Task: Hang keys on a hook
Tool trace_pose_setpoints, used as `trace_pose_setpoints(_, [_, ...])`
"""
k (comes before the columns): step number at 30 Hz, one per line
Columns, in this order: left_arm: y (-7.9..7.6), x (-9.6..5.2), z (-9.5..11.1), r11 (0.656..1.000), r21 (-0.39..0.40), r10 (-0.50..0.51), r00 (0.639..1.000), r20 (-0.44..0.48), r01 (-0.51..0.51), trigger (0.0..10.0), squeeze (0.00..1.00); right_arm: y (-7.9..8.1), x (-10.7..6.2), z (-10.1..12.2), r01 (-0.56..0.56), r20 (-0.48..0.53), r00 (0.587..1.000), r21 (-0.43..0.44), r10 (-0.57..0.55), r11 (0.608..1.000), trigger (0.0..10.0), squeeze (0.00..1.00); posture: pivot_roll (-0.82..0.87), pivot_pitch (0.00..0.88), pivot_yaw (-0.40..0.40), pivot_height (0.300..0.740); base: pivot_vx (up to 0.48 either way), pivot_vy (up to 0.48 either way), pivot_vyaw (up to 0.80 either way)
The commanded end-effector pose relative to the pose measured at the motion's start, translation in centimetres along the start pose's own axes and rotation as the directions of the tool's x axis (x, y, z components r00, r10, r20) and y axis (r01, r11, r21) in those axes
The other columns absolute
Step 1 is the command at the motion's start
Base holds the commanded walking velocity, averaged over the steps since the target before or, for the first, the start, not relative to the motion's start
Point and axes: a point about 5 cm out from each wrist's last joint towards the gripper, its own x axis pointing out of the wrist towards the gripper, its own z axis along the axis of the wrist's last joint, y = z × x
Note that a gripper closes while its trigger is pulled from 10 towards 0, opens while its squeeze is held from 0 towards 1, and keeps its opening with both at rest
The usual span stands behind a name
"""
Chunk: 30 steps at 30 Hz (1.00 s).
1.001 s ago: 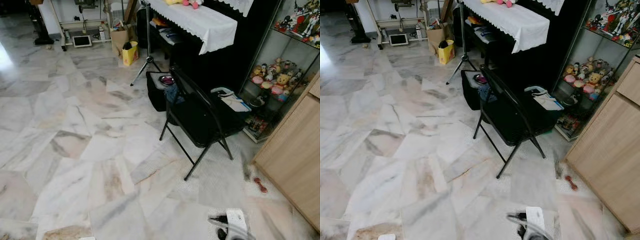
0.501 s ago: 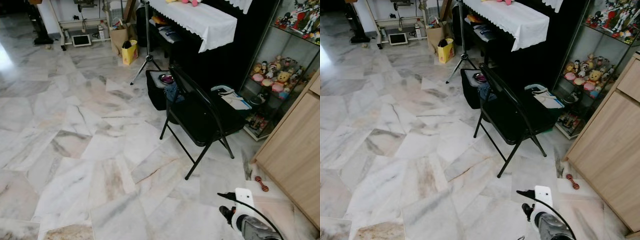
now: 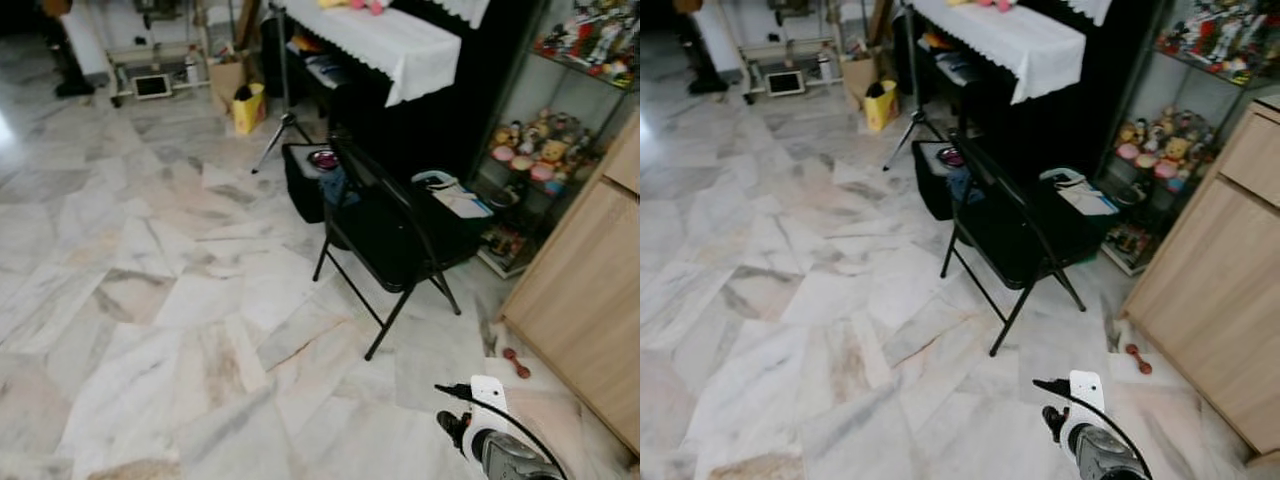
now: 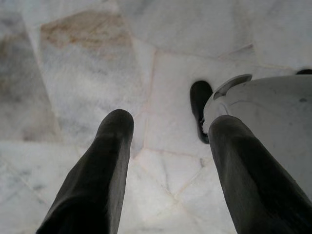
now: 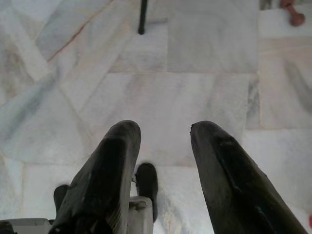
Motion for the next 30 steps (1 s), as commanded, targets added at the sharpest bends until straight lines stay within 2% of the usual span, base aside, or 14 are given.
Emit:
trace_pose_setpoints(1, [-0.1, 0.0, 0.0, 1.0, 0.009, -0.008, 1.0, -0.004, 0.008, 10.0, 0.0, -0.1, 0.0, 0.4, 0.003, 0.001, 1.0, 0.0, -0.003, 1.0, 10.0, 0.0, 0.0, 0.0, -0.036, 0.74, 0.0, 0.0, -0.7])
trace_pose_setpoints(12, [-0.3, 0.3, 1.0, 1.0, 0.002, -0.008, 1.0, 0.017, 0.007, 10.0, 0.0, 0.2, 0.1, 1.0, 0.017, 0.014, 1.0, 0.003, -0.017, 1.0, 10.0, 0.0, -0.01, 0.0, -0.022, 0.74, 0.0, 0.0, -0.7])
trace_pose_setpoints(18, [-0.1, 0.3, 1.5, 0.999, 0.048, 0.006, 1.0, 0.022, -0.007, 10.0, 0.0, 0.4, 0.2, 1.3, 0.025, 0.022, 0.999, 0.023, -0.026, 0.999, 10.0, 0.0, -0.03, 0.0, -0.014, 0.74, 0.0, 0.0, -0.7])
trace_pose_setpoints(20, [0.0, 0.4, 1.9, 0.996, 0.084, 0.01, 0.999, 0.034, -0.013, 10.0, 0.0, 0.6, 0.2, 1.4, 0.028, 0.026, 0.999, 0.034, -0.029, 0.999, 10.0, 0.0, -0.03, 0.0, -0.012, 0.74, 0.0, -0.409, -0.7])
trace_pose_setpoints(22, [0.0, 0.4, 2.0, 0.997, 0.079, 0.011, 0.999, 0.034, -0.013, 10.0, 0.0, 0.7, 0.2, 1.5, 0.028, 0.027, 0.999, 0.035, -0.029, 0.999, 10.0, 0.0, -0.04, 0.0, -0.008, 0.74, 0.0, -0.48, -0.7])
trace_pose_setpoints(23, [0.0, 0.4, 2.0, 0.999, 0.037, 0.008, 0.999, 0.031, -0.009, 10.0, 0.0, 0.8, 0.3, 1.6, 0.029, 0.03, 0.999, 0.038, -0.03, 0.999, 10.0, 0.0, -0.04, 0.0, -0.012, 0.74, 0.0, 0.0, -0.7])
trace_pose_setpoints(30, [0.0, 0.4, 2.0, 1.0, 0.021, 0.012, 0.999, 0.029, -0.013, 10.0, 0.0, 0.9, 0.3, 1.5, 0.034, 0.026, 0.999, 0.044, -0.035, 0.998, 10.0, 0.0, -0.03, 0.0, -0.016, 0.74, 0.0, 0.0, -0.7])
